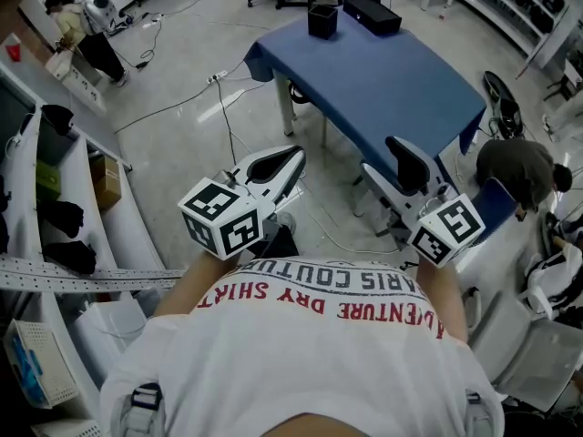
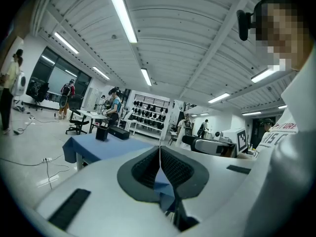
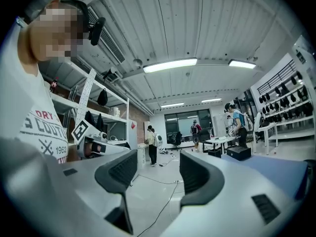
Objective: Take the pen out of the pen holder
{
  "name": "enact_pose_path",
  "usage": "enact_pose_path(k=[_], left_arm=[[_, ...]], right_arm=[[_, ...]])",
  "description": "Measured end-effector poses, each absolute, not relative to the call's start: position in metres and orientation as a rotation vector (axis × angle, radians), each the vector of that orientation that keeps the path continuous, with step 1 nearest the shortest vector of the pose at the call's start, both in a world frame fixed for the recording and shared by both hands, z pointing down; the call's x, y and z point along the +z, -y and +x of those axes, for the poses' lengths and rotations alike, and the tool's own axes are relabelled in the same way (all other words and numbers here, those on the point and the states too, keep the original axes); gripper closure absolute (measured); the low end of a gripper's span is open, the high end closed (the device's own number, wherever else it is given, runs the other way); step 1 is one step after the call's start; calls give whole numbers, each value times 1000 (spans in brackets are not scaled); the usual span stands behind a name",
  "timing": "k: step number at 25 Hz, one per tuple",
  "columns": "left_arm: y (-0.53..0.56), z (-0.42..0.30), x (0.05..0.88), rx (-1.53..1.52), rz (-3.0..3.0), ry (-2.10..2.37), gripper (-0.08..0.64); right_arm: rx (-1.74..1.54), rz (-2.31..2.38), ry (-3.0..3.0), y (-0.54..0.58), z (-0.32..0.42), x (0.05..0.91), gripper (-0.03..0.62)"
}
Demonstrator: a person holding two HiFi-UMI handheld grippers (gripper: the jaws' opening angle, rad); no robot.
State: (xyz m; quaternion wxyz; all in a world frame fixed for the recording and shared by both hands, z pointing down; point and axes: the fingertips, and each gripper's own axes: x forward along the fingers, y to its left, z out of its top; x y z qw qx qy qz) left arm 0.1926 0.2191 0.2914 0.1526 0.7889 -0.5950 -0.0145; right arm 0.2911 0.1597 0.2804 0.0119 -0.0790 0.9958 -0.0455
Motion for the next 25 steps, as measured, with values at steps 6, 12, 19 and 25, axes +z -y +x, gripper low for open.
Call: enact_pose_path(k=[6,12,19,25], left_arm=[[-195,165,300,-49,2254,1694,529],[-151,119,309,-53,2240,1662,529],[-94,43,310,-40,2239,1602,529],[-38,-25,311,-27,2254,1552,529]], right_arm=[[-154,-279,-3115,-131,264,288,311],[-181,-326,-3124,-86,221,296,301],[-222,-396,-3139,-34,150,297,299],[-235,-472,-3145,18,84,298,299]])
